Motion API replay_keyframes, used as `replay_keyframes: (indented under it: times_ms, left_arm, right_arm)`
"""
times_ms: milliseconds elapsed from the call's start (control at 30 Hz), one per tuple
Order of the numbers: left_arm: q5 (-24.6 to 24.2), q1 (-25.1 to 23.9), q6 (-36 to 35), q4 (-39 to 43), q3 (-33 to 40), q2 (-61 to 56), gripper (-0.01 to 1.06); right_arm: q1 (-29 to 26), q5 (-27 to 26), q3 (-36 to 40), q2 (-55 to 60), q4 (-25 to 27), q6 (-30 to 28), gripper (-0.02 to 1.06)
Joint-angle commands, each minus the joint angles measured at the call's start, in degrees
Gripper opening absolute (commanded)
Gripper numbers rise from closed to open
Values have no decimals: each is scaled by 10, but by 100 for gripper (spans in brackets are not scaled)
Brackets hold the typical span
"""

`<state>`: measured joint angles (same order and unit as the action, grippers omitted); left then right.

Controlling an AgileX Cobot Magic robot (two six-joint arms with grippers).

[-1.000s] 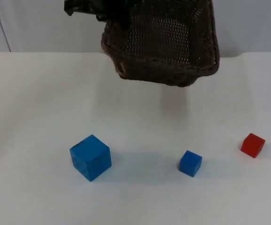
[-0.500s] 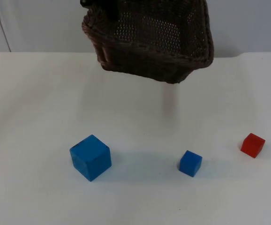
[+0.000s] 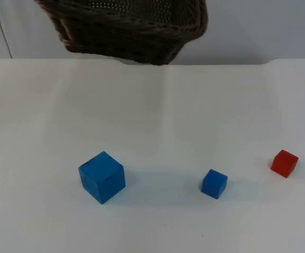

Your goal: Pick up the basket with the left hand and place the largest block into the basket with the right hand.

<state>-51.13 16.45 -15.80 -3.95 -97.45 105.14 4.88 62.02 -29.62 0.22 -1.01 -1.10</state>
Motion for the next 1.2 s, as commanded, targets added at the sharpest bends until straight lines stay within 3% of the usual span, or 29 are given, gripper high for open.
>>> replay_keyframes:
  times_ms: [0, 33, 133, 200, 233, 467, 700, 900, 1167]
  left_arm:
    - [32, -19, 3, -19, 65, -57, 0]
    - [32, -19, 3, -19, 65, -57, 0]
    - [60, -59, 6, -27, 168, -135, 0]
    - [64, -66, 6, -30, 178, -147, 0]
    - [70, -87, 23, -47, 223, -178, 0]
    - [70, -154, 126, -165, 370, -308, 0]
    - [63, -216, 141, -168, 498, -444, 0]
    - [35, -233, 147, -168, 568, -528, 0]
    - [-3, -233, 150, -178, 590, -588, 0]
  right_arm:
    - [-3, -2, 0, -2, 1, 1, 105]
    - [-3, -2, 0, -2, 1, 1, 105]
    - [-3, -2, 0, -2, 1, 1, 105]
    - [-3, -2, 0, -2, 1, 1, 105]
    - [-3, -2, 0, -2, 1, 1, 105]
    - [-3, -2, 0, -2, 1, 1, 105]
    - [-3, -2, 0, -2, 2, 1, 105]
    - [-3, -4, 0, -2, 29, 2, 105]
    - [-3, -4, 0, -2, 45, -22, 105]
